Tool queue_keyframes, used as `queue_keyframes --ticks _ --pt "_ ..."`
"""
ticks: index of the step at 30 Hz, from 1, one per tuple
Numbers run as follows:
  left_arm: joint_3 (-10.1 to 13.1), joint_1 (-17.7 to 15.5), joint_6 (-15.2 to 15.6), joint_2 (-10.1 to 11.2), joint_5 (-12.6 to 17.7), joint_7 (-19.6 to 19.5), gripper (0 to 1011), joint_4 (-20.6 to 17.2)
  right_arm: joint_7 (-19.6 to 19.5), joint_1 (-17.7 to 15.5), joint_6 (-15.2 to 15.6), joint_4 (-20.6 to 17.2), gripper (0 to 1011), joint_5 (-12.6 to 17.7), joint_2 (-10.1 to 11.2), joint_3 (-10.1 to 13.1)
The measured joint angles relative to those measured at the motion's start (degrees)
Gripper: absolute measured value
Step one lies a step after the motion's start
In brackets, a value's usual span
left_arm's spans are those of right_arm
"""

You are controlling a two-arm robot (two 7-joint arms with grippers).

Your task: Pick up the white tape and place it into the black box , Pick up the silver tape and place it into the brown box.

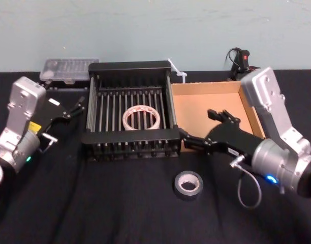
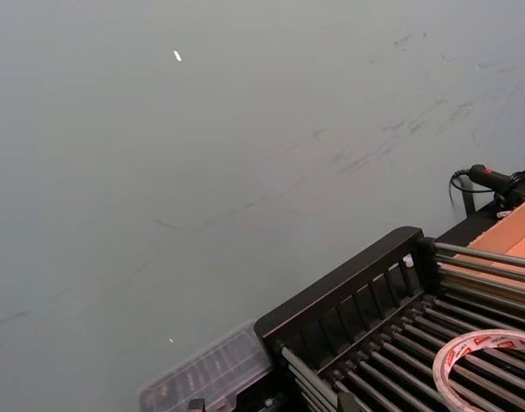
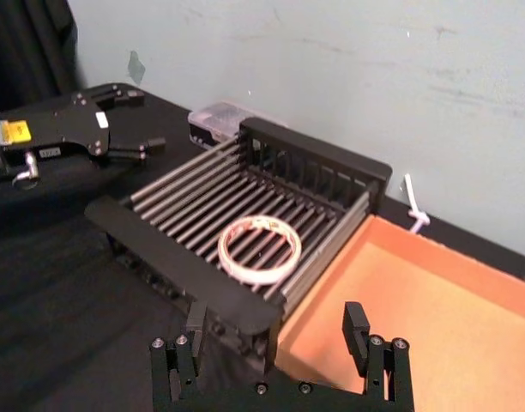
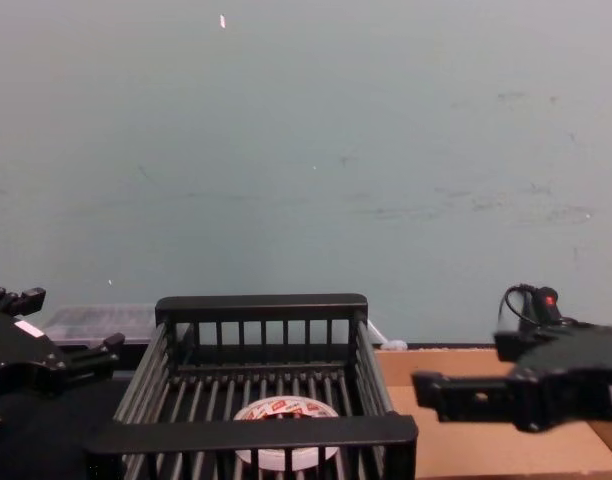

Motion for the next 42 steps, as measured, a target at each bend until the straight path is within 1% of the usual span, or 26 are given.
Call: queue_keyframes --ticks 4,7,14,22,33,42 --pt "0.00 0.00 0.00 0.00 0.00 0.00 1001 0.00 0.26 -1.63 1.10 -1.39 1002 0.88 0.95 0.93" --pt "0.00 0.00 0.00 0.00 0.00 0.00 1001 0.00 0.45 -2.71 1.97 -2.29 1000 1.28 1.78 1.12" --pt "0.00 0.00 0.00 0.00 0.00 0.00 1002 0.00 0.51 -4.80 2.93 -3.69 1002 1.46 3.13 1.11" --pt "0.00 0.00 0.00 0.00 -0.01 0.00 1001 0.00 0.62 -6.04 4.43 -3.89 1000 1.63 3.83 0.71" --pt "0.00 0.00 0.00 0.00 0.00 0.00 1002 0.00 0.72 -5.48 6.59 -1.31 1002 1.68 3.56 -0.08" --pt "0.00 0.00 0.00 0.00 0.00 0.00 1002 0.00 0.82 -3.94 7.86 1.88 1000 1.20 2.61 -1.02"
